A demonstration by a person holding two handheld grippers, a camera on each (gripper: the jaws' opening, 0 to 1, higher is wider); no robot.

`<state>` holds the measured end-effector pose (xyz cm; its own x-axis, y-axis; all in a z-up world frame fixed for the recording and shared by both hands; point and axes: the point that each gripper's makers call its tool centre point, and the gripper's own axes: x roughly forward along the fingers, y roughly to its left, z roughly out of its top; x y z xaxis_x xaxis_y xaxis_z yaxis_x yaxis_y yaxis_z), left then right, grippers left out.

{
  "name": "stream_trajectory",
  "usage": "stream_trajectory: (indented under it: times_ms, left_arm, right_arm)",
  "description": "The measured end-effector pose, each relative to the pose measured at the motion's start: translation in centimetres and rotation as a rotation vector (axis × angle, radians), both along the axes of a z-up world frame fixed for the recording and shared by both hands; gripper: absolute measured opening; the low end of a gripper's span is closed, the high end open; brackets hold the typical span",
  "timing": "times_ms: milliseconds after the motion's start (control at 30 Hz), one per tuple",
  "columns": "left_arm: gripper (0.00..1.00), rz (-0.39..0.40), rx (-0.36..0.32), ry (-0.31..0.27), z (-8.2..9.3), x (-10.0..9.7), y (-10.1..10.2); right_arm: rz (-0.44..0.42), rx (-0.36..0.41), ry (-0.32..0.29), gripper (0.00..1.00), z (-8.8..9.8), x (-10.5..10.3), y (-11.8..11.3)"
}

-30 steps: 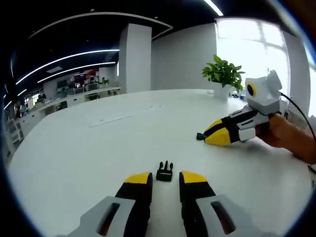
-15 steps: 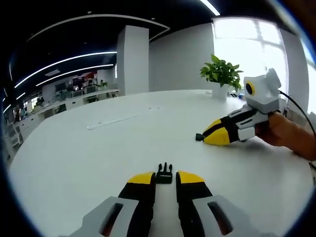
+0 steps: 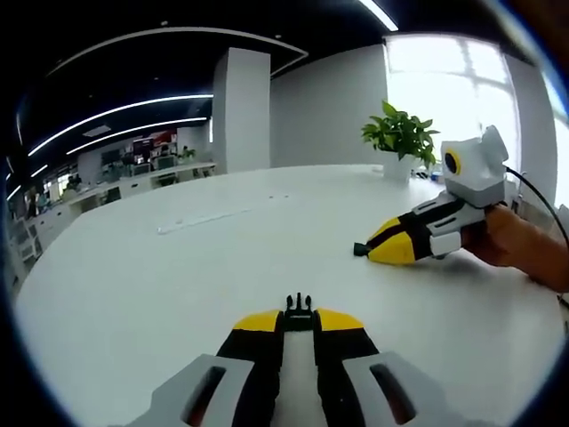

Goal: Snap the two parts of the plastic buckle together until the buckle closes and remains connected.

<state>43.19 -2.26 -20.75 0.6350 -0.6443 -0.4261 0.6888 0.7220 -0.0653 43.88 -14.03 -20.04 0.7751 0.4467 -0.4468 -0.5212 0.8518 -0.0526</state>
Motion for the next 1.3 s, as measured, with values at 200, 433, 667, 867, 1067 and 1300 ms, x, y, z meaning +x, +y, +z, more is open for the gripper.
stream_trajectory:
  times_ms: [200, 433, 667, 867, 1067, 1300]
  left_arm:
    - [0.12, -0.013, 0.002, -0.002, 0.1, -0.2, 0.0]
    - [0.12, -0.010, -0.004, -0.004, 0.5, -0.3, 0.1]
    - [0.12, -0.012, -0.012, -0.011, 0.9, -0.4, 0.0]
    - [0.12, -0.028, -0.008, -0.019, 1.5, -1.0, -0.1]
    - [0.12, -0.062, -0.009, -0.011, 1.9, -2.5, -0.3]
    - [0.12, -0.094, -0.008, -0.018, 2.6, -4.1, 0.1]
  right_arm:
    - [0.006, -0.001, -0.002, 0.13, 0.0, 0.1, 0.1]
    - [0.010, -0.002, -0.006, 0.13, 0.2, 0.1, -0.1]
    - [0.011, 0.003, -0.010, 0.13, 0.6, -0.4, 0.1]
    - [0.023, 0.003, -0.010, 0.13, 1.0, -1.1, 0.3]
    - [0.042, -0.004, -0.013, 0.13, 1.6, -1.8, 0.4]
    - [0.067, -0.011, -0.017, 0.13, 2.1, -3.6, 0.9]
